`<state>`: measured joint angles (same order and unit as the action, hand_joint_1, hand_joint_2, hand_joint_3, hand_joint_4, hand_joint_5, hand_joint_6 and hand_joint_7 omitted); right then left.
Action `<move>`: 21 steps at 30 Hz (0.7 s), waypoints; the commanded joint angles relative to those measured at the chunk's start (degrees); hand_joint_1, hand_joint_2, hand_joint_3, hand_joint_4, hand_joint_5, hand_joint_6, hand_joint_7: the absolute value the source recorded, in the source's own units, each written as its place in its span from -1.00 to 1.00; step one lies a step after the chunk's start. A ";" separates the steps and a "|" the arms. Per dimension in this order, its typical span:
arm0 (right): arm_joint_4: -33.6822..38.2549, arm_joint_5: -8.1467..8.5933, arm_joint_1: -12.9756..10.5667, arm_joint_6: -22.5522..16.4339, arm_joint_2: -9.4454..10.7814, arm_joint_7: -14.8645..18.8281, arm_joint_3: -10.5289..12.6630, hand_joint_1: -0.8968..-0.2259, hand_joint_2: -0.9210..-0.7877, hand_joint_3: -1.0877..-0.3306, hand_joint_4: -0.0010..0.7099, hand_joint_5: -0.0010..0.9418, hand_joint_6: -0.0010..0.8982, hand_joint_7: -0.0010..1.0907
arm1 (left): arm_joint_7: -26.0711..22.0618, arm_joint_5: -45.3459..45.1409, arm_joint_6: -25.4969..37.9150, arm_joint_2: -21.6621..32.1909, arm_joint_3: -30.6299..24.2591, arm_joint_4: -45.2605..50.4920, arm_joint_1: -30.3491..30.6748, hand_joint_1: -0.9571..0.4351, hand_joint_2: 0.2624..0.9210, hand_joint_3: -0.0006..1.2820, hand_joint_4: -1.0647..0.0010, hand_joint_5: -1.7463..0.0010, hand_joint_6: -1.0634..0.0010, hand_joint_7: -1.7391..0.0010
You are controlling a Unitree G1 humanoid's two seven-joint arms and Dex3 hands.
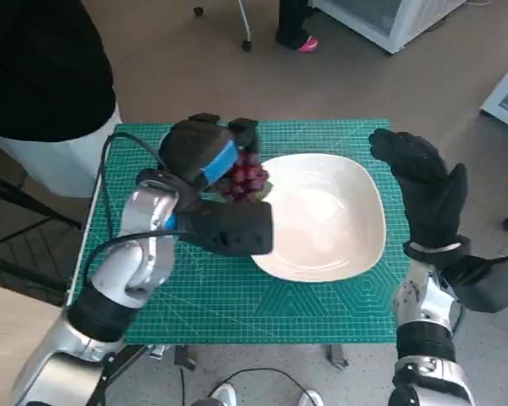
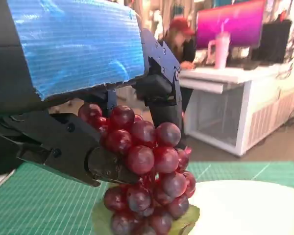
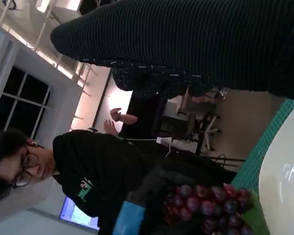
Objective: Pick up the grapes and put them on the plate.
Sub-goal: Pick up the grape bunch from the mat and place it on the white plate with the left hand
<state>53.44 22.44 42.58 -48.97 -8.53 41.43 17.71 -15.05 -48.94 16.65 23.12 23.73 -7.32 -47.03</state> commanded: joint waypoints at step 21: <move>-2.01 0.19 -2.99 1.32 0.26 -0.76 -0.05 0.10 -1.00 0.28 0.04 -1.00 0.02 -0.99 | 5.38 -1.87 -5.47 -10.28 5.23 -14.18 -10.22 0.38 0.57 -0.26 0.13 -0.77 0.00 -0.45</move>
<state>51.78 22.38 41.46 -48.55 -8.54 41.22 17.69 -10.68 -50.51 11.84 14.02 28.33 -18.49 -54.52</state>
